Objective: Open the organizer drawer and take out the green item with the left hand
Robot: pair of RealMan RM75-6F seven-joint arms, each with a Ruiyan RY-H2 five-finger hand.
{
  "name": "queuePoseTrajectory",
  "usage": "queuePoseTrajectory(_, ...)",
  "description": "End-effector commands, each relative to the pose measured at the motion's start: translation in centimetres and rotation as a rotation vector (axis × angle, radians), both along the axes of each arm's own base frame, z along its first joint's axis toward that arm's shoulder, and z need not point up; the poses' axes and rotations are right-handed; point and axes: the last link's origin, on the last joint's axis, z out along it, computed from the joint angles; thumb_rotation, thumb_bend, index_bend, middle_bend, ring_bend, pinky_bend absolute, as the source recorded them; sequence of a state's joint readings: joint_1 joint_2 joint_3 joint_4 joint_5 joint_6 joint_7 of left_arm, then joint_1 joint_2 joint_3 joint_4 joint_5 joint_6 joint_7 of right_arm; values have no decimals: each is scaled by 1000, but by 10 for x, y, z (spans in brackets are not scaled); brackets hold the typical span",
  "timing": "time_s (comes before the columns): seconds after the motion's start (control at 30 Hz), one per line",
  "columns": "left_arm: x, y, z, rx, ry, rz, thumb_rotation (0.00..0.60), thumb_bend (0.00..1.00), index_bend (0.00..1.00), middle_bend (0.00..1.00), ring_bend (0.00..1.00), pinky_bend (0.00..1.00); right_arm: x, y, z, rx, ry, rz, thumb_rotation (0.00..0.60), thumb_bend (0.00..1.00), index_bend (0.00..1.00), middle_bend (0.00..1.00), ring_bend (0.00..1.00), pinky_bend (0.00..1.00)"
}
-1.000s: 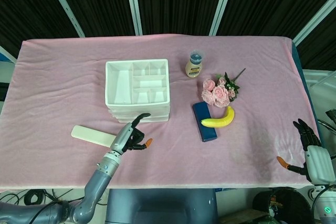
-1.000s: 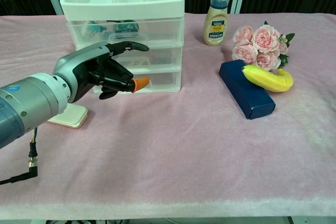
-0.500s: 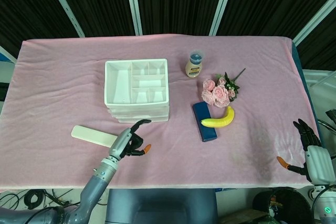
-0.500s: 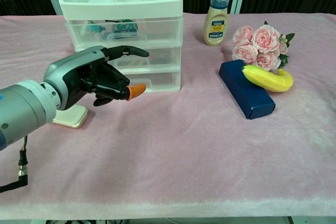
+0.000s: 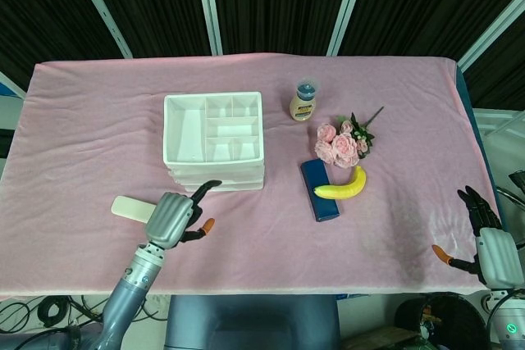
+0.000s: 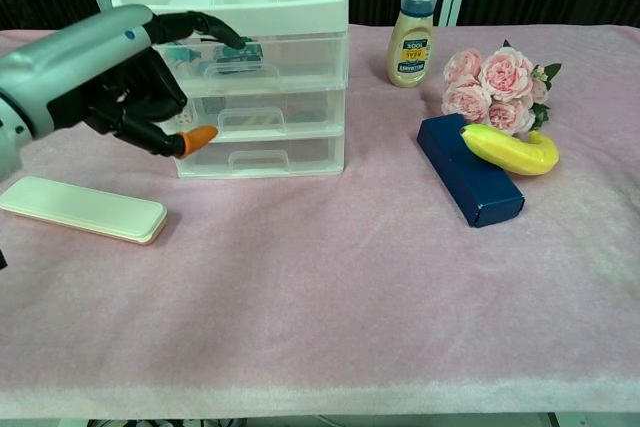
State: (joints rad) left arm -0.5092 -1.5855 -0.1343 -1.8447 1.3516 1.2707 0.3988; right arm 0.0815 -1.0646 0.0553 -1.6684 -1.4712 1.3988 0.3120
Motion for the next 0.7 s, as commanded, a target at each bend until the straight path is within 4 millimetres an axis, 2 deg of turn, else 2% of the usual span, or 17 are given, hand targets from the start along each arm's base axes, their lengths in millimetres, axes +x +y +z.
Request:
queuePoseTrajectory(0.03,3,2,17,58,38,-15,600,349,204,996,936,914,0,0,0,-1,0,0,600,85,0,0,0,120)
queuePoseTrajectory(0.33,-6,10,36,121,138,53,600,349,249,1000,941,919,0,0,0,0,-2,-2,600,85,0,0,0,121)
queuePoseTrajectory(0.7,-13,15,38,119,171,95,600,349,261,1000,942,919,0,0,0,-2,-1,-2,600,84,0,0,0,121)
